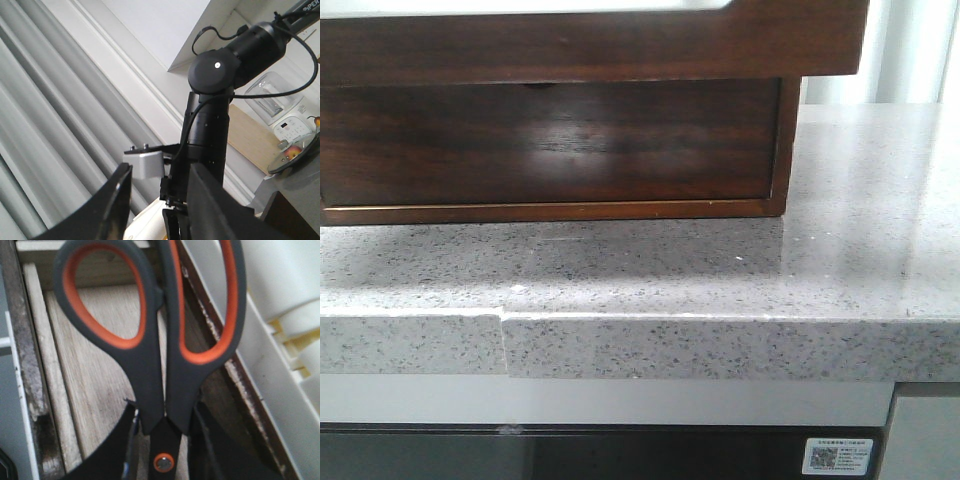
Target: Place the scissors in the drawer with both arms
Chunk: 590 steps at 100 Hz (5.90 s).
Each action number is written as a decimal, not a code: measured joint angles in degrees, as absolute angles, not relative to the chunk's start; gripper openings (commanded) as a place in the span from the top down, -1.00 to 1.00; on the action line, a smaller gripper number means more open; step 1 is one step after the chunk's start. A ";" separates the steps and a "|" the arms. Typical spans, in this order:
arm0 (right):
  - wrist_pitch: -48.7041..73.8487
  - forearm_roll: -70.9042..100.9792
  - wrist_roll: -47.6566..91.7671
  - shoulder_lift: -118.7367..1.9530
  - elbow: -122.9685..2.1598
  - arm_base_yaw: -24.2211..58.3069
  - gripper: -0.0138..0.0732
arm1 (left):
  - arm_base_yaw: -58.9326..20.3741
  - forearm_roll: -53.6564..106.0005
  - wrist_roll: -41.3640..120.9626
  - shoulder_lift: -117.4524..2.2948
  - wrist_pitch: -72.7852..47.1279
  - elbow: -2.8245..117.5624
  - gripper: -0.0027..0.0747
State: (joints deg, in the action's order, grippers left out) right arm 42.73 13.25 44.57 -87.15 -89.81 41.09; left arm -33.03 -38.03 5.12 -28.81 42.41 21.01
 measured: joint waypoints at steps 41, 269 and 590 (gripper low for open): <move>43.57 12.94 44.89 -90.07 -89.81 41.31 0.63 | -33.03 -38.03 5.12 -28.81 42.41 21.01 0.28; 12.67 21.45 35.97 -2.64 -10.17 41.31 0.85 | -33.03 -26.24 -7.74 0.30 -2.52 3.01 0.98; -0.47 -8.56 -9.65 -1.60 -0.21 11.43 0.85 | -2.32 1.72 2.09 0.30 -18.97 -0.09 0.98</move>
